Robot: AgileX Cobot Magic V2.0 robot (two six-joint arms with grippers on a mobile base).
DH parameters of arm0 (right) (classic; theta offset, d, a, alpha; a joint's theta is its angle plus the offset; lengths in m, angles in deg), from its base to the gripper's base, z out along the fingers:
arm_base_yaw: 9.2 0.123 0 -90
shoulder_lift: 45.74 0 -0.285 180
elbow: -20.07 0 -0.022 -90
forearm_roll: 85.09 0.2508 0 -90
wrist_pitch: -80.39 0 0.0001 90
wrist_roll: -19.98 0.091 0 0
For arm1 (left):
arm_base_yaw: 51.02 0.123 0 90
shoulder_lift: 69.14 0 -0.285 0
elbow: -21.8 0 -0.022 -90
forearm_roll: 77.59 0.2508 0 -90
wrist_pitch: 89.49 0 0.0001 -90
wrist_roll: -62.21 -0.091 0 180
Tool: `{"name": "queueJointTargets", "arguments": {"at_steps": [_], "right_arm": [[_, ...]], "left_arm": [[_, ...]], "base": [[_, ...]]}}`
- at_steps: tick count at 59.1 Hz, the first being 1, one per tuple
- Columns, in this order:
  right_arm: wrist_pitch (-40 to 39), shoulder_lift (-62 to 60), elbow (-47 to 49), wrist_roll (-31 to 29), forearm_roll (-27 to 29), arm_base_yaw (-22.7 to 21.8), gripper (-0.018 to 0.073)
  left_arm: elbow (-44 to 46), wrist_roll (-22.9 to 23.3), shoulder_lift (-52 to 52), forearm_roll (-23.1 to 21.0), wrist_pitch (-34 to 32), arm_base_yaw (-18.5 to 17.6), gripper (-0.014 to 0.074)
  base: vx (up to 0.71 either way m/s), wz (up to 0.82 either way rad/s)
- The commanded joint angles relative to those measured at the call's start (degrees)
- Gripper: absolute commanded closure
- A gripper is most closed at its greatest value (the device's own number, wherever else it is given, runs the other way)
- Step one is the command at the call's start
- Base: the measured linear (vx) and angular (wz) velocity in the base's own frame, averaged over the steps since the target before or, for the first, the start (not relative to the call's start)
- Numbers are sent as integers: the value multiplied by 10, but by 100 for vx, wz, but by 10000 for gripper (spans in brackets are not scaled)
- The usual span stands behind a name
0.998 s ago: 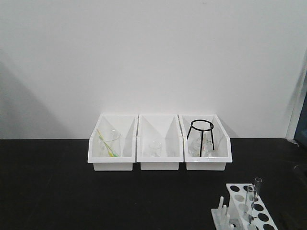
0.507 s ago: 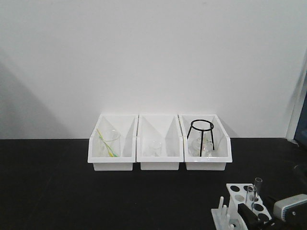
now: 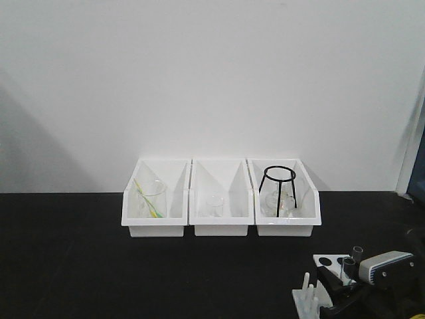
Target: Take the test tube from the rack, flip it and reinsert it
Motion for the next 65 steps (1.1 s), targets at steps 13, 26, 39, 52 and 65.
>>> {"name": "queueJointTargets", "arguments": {"at_steps": [13,26,39,52,65], "right_arm": [[-51,-20,14,1,2,-2,401],[-47,-70,14,19,2,-2,449],[52,-177,27,47,-9,-2,447],[192,-267,93,108,-35,-2,442],[240,-297,138,171,-76,-2,438]], "left_arm": [[0,0,6,-3,-50,-4,603],[0,0,6,-3,-50,-4,603],[0,0,6,-3,-50,-4,603],[0,0,6,-3,-50,-4,603],[0,0,6,-3,-50,-4,603]], "base": [[0,0],[0,0],[0,0],[0,0],[0,0]]}}
